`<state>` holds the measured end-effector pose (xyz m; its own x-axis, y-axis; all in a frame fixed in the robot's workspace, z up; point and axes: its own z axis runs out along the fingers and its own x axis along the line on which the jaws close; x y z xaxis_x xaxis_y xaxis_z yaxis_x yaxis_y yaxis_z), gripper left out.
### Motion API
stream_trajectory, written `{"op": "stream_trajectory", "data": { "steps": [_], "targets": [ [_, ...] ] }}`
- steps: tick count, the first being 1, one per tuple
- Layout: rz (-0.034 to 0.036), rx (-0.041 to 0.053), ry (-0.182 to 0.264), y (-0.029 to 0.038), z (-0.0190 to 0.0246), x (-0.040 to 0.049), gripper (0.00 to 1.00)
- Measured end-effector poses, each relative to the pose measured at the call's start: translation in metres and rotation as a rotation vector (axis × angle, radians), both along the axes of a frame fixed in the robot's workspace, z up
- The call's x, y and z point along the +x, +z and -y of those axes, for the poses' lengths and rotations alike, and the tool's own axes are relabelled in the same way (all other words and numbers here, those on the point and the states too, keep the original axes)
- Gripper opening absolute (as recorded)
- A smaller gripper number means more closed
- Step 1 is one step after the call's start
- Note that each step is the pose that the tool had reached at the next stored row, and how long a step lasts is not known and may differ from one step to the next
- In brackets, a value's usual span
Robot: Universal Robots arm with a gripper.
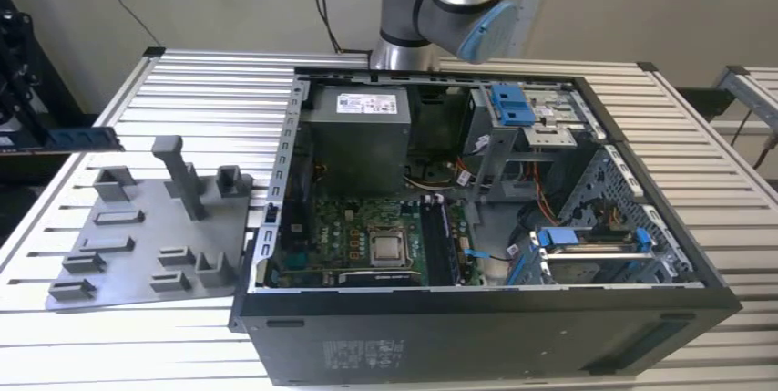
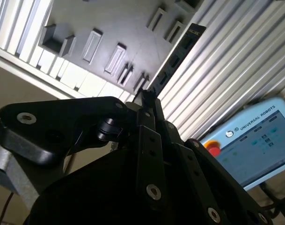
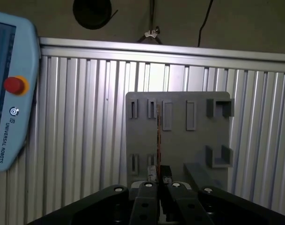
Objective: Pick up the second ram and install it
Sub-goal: 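Pick up the second ram and move it above second insertion slot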
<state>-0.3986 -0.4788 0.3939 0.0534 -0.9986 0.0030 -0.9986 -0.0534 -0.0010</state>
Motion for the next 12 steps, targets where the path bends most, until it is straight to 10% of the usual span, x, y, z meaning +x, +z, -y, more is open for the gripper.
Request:
{"op": "stream_trajectory", "data": {
  "steps": [12],
  "targets": [
    [0.0,0.0,0.0,0.0134,0.0,0.0,0.14]
  ]
}}
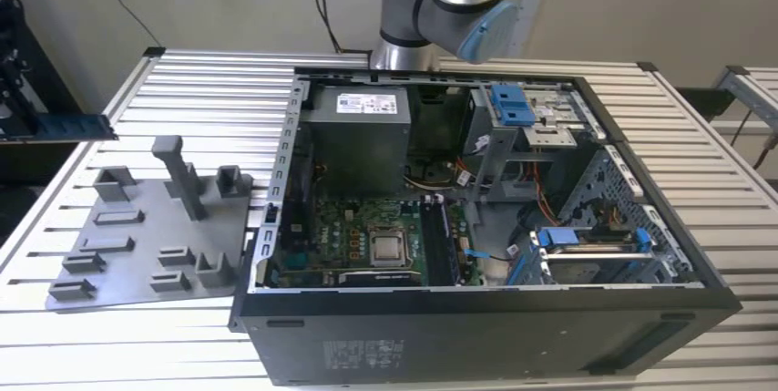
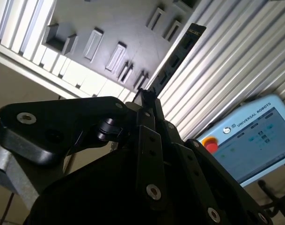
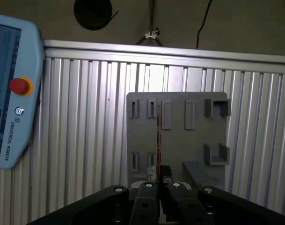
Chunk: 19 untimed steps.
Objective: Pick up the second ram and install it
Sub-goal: 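Pick up the second ram and move it above second insertion slot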
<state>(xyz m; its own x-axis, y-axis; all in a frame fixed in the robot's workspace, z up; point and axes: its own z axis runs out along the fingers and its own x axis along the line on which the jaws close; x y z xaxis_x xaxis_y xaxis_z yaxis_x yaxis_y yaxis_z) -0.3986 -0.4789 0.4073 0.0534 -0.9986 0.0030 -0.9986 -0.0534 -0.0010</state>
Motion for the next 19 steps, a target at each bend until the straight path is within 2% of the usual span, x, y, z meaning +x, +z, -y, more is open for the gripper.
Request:
{"op": "stream_trajectory", "data": {
  "steps": [19],
  "targets": [
    [0.0,0.0,0.0,0.0173,0.0,0.0,0.14]
  ]
}}
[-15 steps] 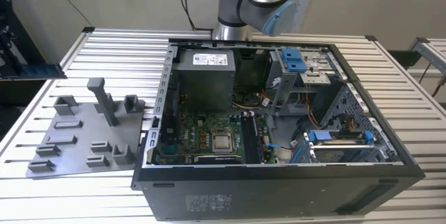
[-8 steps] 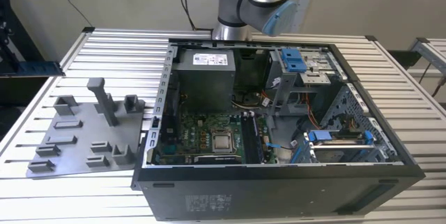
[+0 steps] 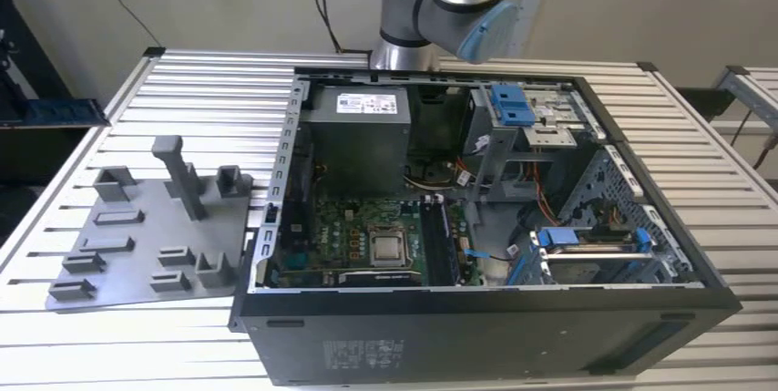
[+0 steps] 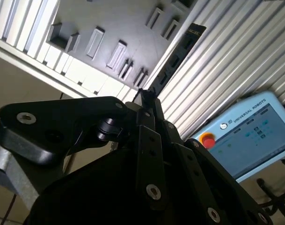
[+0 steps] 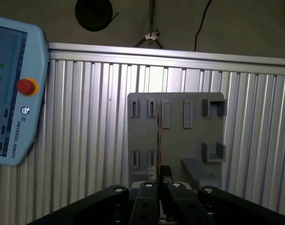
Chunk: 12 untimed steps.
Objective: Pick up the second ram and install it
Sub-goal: 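Pick up the second ram and move it above second insertion slot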
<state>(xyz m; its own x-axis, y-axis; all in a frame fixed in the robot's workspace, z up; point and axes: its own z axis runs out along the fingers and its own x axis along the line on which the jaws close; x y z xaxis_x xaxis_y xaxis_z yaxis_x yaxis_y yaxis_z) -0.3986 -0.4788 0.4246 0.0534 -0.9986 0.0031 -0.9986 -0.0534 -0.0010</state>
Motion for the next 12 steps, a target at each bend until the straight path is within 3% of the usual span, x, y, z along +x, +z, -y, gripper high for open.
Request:
{"op": "stream_trajectory", "data": {
  "steps": [12],
  "targets": [
    [0.0,0.0001,0.0,0.0114,0.0,0.0,0.14]
  ]
}}
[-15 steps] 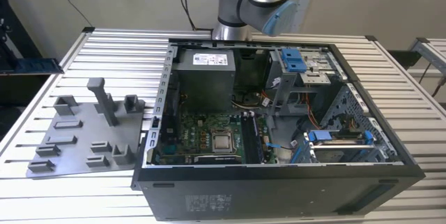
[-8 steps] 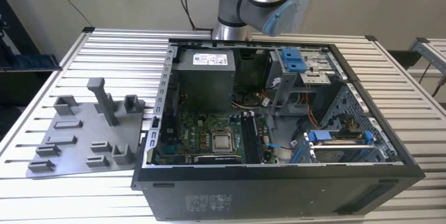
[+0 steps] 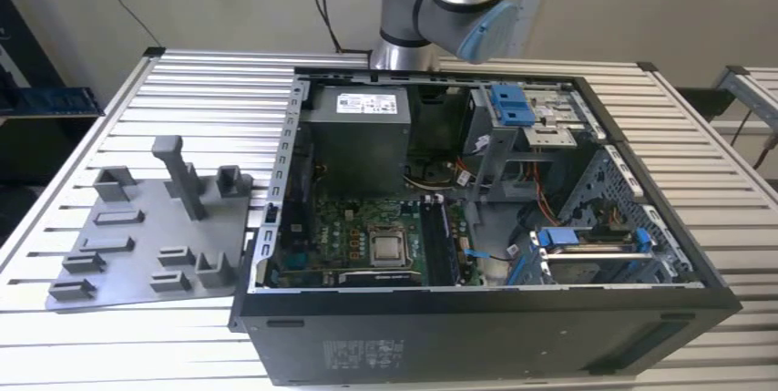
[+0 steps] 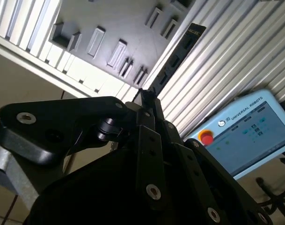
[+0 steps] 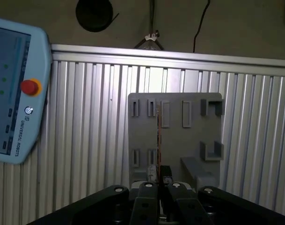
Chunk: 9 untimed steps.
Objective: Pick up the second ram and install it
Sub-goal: 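Pick up the second ram and move it above second insertion slot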
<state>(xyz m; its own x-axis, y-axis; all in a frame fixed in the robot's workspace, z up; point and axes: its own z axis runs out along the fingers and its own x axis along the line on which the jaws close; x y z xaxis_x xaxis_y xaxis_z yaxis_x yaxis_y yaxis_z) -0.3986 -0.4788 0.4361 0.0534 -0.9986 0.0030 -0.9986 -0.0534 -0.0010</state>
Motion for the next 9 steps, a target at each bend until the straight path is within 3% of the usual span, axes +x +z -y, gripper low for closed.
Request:
{"op": "stream_trajectory", "data": {
  "steps": [9],
  "targets": [
    [0.0,-0.0001,0.0,0.0085,0.0,0.0,0.14]
  ]
}}
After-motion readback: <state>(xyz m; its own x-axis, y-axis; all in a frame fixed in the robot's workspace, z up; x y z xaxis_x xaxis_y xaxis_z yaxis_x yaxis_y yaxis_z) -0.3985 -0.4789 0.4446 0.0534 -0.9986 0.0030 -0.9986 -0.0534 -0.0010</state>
